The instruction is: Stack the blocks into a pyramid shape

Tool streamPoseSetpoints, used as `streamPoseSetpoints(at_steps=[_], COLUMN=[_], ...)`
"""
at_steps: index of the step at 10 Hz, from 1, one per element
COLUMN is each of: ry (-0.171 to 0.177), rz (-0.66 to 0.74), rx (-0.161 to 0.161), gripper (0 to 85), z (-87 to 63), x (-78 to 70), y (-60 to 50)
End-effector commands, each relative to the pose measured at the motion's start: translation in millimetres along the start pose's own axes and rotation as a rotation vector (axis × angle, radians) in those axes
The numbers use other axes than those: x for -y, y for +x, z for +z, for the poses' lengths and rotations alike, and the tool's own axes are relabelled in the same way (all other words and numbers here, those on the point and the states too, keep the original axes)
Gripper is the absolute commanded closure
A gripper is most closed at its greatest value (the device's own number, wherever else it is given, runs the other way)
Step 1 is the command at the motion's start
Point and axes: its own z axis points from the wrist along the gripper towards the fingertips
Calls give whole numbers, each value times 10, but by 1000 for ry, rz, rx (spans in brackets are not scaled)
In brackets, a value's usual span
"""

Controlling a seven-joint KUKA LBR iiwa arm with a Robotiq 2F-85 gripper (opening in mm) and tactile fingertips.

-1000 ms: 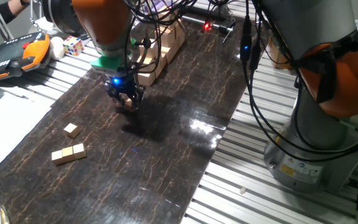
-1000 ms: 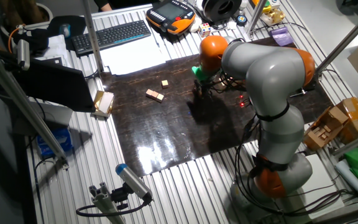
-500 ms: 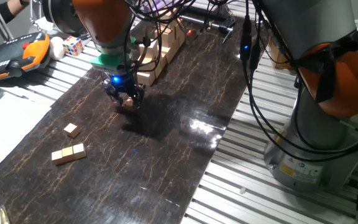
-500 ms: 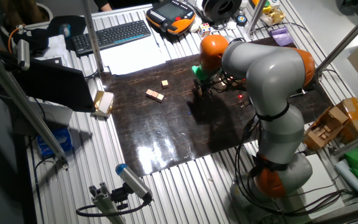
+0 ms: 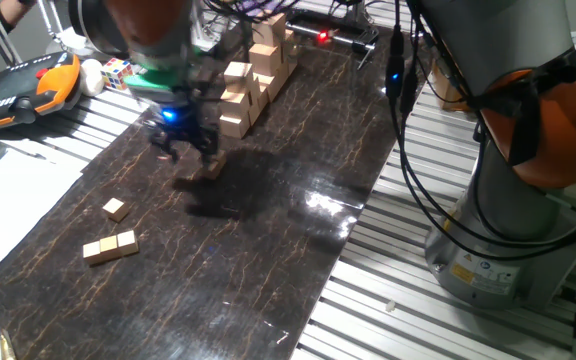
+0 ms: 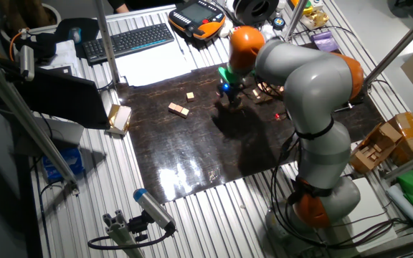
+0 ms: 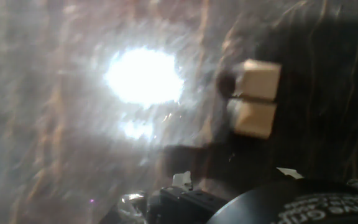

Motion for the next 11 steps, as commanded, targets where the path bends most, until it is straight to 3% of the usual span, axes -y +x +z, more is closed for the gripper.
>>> streamPoseSetpoints(at_steps=[1, 2, 3, 4, 8, 9, 11], ry=[-4, -27, -48, -45, -7, -4, 17], rz=[-36, -161, -248, -319, -567, -619, -763], rx=[0, -28, -77, -91, -1, 10, 1], gripper=[147, 143, 140, 140, 153, 153, 153], z=[-24, -94, -129, -124, -125, -102, -17], x=[-84, -141, -173, -217, -370, -396, -453], y=[248, 374, 440, 498, 774, 820, 806])
